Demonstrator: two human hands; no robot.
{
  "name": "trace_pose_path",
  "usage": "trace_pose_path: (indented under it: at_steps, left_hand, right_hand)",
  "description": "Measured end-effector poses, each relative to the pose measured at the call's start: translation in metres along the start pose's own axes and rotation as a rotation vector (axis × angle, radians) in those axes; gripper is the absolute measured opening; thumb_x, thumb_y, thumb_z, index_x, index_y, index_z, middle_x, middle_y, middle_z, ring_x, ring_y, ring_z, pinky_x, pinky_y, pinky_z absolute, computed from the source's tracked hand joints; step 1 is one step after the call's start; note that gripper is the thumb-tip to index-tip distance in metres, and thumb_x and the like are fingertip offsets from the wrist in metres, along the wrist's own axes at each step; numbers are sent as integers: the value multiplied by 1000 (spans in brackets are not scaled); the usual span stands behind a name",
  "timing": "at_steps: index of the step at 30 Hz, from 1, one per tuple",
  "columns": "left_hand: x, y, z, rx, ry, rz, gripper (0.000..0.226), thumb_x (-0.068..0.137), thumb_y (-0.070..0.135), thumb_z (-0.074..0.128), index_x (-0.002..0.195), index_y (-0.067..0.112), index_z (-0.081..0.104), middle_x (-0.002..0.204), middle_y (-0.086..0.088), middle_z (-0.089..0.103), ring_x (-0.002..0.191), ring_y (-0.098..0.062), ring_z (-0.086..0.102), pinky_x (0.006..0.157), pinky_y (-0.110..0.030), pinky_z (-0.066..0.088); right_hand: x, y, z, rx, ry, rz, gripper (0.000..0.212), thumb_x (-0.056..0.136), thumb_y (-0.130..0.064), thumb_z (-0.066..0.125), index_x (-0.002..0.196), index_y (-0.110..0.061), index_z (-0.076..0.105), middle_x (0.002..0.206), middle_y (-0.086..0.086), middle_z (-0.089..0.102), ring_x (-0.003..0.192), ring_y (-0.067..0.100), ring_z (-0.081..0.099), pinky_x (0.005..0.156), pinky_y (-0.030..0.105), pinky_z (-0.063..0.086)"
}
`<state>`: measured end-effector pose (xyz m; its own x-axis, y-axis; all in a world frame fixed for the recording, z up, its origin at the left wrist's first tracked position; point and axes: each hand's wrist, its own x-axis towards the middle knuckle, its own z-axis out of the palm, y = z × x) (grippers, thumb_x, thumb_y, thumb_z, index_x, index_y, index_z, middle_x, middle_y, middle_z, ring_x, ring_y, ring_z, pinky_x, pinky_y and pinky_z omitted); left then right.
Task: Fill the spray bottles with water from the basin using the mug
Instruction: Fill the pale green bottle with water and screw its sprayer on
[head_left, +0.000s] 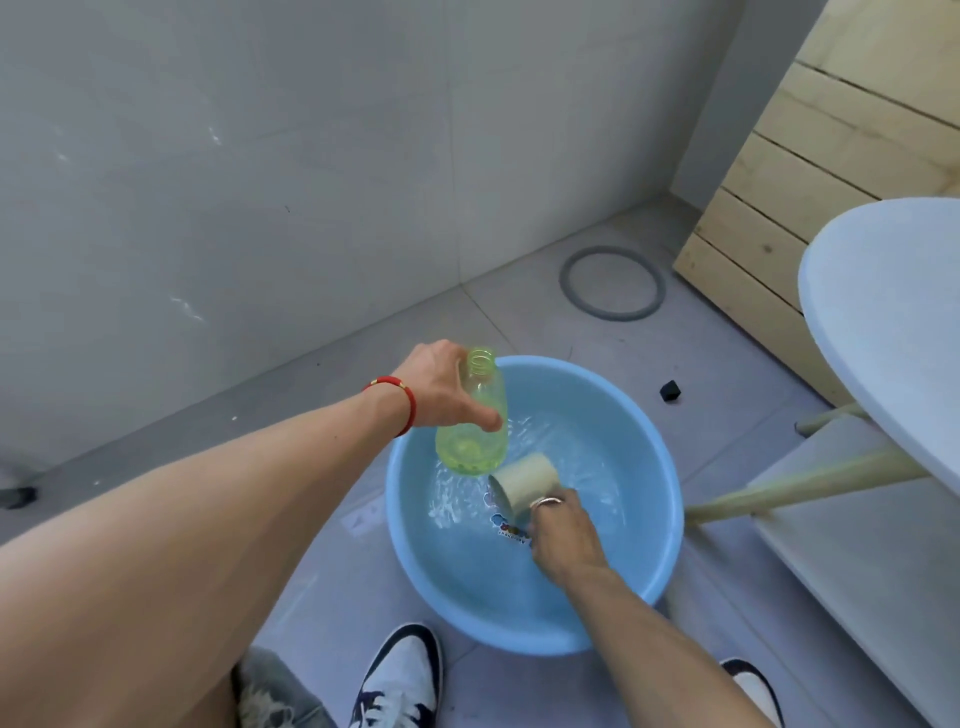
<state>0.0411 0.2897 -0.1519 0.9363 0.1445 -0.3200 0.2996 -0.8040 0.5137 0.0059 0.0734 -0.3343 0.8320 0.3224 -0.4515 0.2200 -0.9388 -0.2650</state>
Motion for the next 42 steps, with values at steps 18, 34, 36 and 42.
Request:
trace_pose_path:
  at_steps: [18,34,36,42]
  left_hand:
    - [-36,-6,-27,-74,24,170,34,66,40,91,82,20,68,75,5,66,70,-14,61,60,-28,46]
    - [-26,38,-15,16,100,245,49,52,60,82,71,19,62,70,-1,69,65,-21,63,62,-40,57]
    - [-25,40,-14,44,91,252,48,56,58,85,73,19,62,72,-2,69,64,-19,61,62,-38,55]
    - [-24,41,-11,66,68,253,46,59,54,87,71,19,60,67,1,64,63,-20,59,58,-33,51]
  right_hand:
    - [-54,0,-172,1112,73,-101,38,109,-21,48,85,-2,70,63,0,54,69,14,58,82,45,64]
    - [-113,-13,-301,605,519,-210,33,87,-24,63,60,-5,65,62,14,60,71,23,70,76,35,53]
    - [-116,-18,-301,548,594,-219,34,86,-25,63,59,-6,63,60,17,56,60,22,59,64,31,42]
    - [-113,-23,-300,325,760,-298,42,89,-32,59,69,5,59,62,22,44,57,17,34,52,34,34]
